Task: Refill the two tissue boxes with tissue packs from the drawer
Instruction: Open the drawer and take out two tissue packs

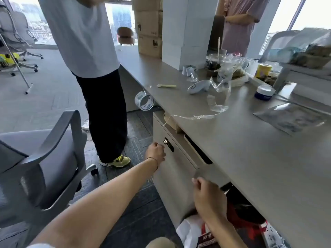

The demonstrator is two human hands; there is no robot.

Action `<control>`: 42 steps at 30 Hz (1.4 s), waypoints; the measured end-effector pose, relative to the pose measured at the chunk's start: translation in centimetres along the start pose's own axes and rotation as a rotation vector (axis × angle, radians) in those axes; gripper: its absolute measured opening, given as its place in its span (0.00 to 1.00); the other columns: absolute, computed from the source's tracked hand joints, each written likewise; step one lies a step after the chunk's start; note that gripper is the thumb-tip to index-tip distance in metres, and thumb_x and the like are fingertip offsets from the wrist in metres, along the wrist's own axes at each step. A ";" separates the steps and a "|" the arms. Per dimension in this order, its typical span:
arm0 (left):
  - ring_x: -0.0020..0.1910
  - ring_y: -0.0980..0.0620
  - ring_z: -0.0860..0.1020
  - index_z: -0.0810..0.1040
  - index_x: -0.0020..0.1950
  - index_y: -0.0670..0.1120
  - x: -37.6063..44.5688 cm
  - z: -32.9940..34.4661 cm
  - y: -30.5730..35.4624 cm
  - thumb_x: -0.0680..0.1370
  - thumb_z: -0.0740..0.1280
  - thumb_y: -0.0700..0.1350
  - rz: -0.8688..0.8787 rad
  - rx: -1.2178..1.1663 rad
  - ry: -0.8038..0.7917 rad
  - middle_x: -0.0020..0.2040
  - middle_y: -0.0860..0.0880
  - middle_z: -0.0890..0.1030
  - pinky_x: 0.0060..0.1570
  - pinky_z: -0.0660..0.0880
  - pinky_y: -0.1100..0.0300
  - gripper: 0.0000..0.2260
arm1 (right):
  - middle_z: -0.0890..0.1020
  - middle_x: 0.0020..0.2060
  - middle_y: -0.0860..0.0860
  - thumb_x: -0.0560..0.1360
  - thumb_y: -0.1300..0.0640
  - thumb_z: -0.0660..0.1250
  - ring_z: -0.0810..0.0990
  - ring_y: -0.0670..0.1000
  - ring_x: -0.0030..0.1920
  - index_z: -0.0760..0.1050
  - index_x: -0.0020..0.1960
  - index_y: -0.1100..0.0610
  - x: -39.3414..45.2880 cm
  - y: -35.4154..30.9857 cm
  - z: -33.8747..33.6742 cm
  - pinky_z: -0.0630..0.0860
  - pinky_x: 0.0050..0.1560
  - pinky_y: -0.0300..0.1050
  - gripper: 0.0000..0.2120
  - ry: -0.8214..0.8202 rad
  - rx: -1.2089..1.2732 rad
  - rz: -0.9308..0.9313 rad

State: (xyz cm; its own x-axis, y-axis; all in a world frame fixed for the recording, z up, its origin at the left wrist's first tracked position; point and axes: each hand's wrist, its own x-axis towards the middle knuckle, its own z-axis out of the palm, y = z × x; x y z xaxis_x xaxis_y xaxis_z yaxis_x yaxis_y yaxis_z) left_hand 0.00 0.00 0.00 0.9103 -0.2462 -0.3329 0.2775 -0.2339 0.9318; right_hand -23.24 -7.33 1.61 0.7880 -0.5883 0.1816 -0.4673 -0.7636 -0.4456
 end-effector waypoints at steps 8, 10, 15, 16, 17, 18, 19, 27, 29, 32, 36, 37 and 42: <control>0.33 0.43 0.76 0.72 0.42 0.42 2.3 2.6 0.0 0.83 0.57 0.44 0.015 -0.007 0.044 0.37 0.40 0.76 0.35 0.75 0.53 0.12 | 0.85 0.46 0.45 0.84 0.43 0.52 0.78 0.40 0.41 0.79 0.56 0.48 1.7 0.4 -0.8 0.56 0.29 0.30 0.18 0.051 -0.157 -0.096; 0.37 0.44 0.76 0.70 0.39 0.43 2.3 3.2 -0.3 0.82 0.58 0.43 0.042 -0.004 0.111 0.39 0.41 0.75 0.37 0.74 0.51 0.13 | 0.86 0.44 0.45 0.84 0.44 0.53 0.80 0.41 0.41 0.79 0.54 0.49 1.9 0.3 -0.8 0.56 0.28 0.30 0.17 0.047 -0.159 -0.107; 0.33 0.54 0.67 0.71 0.40 0.42 1.5 3.6 -0.9 0.83 0.59 0.42 0.131 0.058 0.207 0.36 0.48 0.71 0.26 0.62 0.67 0.12 | 0.85 0.36 0.48 0.82 0.46 0.59 0.83 0.47 0.37 0.80 0.46 0.51 2.2 0.9 0.6 0.64 0.32 0.38 0.15 0.064 -0.196 -0.154; 0.33 0.53 0.67 0.71 0.40 0.42 1.5 3.5 -0.9 0.83 0.59 0.43 0.126 0.054 0.202 0.36 0.48 0.71 0.27 0.62 0.64 0.12 | 0.85 0.34 0.49 0.81 0.46 0.61 0.83 0.48 0.34 0.80 0.44 0.52 2.3 1.2 0.9 0.66 0.32 0.40 0.14 0.078 -0.190 -0.164; 0.34 0.51 0.67 0.71 0.40 0.42 1.4 3.5 -0.9 0.83 0.59 0.43 0.127 0.040 0.206 0.36 0.48 0.71 0.29 0.62 0.60 0.12 | 0.84 0.32 0.49 0.80 0.47 0.63 0.82 0.48 0.32 0.79 0.42 0.52 2.3 1.2 1.1 0.66 0.31 0.41 0.14 0.096 -0.166 -0.176; 0.35 0.50 0.68 0.70 0.39 0.43 1.3 3.3 -0.9 0.83 0.59 0.43 0.121 0.018 0.219 0.36 0.48 0.71 0.30 0.62 0.56 0.12 | 0.83 0.30 0.48 0.80 0.47 0.64 0.80 0.46 0.29 0.78 0.40 0.52 2.3 1.2 1.2 0.65 0.29 0.40 0.13 0.108 -0.137 -0.193; 0.36 0.49 0.68 0.69 0.38 0.43 1.2 3.1 -1.1 0.82 0.59 0.43 0.116 0.000 0.240 0.36 0.47 0.71 0.31 0.61 0.54 0.13 | 0.81 0.28 0.47 0.79 0.47 0.65 0.76 0.43 0.27 0.76 0.38 0.51 2.2 0.8 1.2 0.63 0.28 0.37 0.13 0.112 -0.108 -0.214; 0.37 0.46 0.68 0.64 0.34 0.45 -0.8 -5.5 -4.3 0.82 0.60 0.43 0.136 -0.009 0.372 0.32 0.48 0.69 0.38 0.62 0.52 0.16 | 0.78 0.27 0.48 0.79 0.39 0.55 0.78 0.49 0.29 0.69 0.33 0.49 -0.3 -4.5 3.4 0.72 0.31 0.46 0.21 -0.117 -0.082 -0.449; 0.38 0.45 0.69 0.65 0.34 0.45 -1.6 -8.2 -5.0 0.83 0.60 0.43 0.124 0.004 0.400 0.33 0.48 0.70 0.40 0.61 0.52 0.16 | 0.82 0.31 0.50 0.78 0.38 0.54 0.81 0.52 0.34 0.72 0.35 0.50 -1.3 -6.9 3.7 0.71 0.34 0.48 0.21 -0.192 -0.098 -0.491; 0.40 0.45 0.70 0.68 0.35 0.44 -3.2 -12.4 -6.0 0.83 0.60 0.44 0.122 0.009 0.440 0.34 0.46 0.72 0.39 0.62 0.51 0.16 | 0.85 0.39 0.53 0.79 0.39 0.54 0.83 0.55 0.42 0.79 0.42 0.53 -3.6 -10.5 3.9 0.69 0.38 0.48 0.23 -0.248 -0.095 -0.570; 0.36 0.45 0.69 0.71 0.38 0.40 -5.8 -17.7 -6.9 0.82 0.59 0.46 0.106 0.035 0.475 0.33 0.46 0.71 0.34 0.61 0.51 0.15 | 0.85 0.43 0.55 0.80 0.41 0.54 0.83 0.57 0.46 0.81 0.47 0.56 -6.8 -15.2 4.9 0.66 0.41 0.48 0.23 -0.328 -0.086 -0.628; 0.36 0.44 0.69 0.71 0.37 0.40 -6.1 -18.9 -7.3 0.81 0.59 0.48 0.116 0.042 0.487 0.32 0.46 0.71 0.35 0.61 0.51 0.16 | 0.85 0.43 0.56 0.80 0.41 0.54 0.83 0.58 0.46 0.81 0.46 0.56 -7.5 -16.2 5.3 0.67 0.41 0.49 0.24 -0.334 -0.085 -0.645; 0.37 0.44 0.70 0.69 0.35 0.41 -7.8 -23.9 -8.5 0.82 0.60 0.44 0.120 0.070 0.536 0.33 0.44 0.73 0.35 0.65 0.51 0.17 | 0.86 0.43 0.56 0.79 0.41 0.56 0.83 0.59 0.45 0.82 0.46 0.57 -10.1 -19.8 6.9 0.70 0.41 0.50 0.24 -0.307 -0.061 -0.725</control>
State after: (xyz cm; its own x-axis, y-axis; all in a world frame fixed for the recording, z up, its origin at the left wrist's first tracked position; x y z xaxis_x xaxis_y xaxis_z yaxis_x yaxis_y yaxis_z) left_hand -2.18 26.38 -1.90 0.9683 0.2338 -0.0873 0.1573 -0.3001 0.9409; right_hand -19.20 15.51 2.57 0.9759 0.1545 0.1544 0.1907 -0.9472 -0.2579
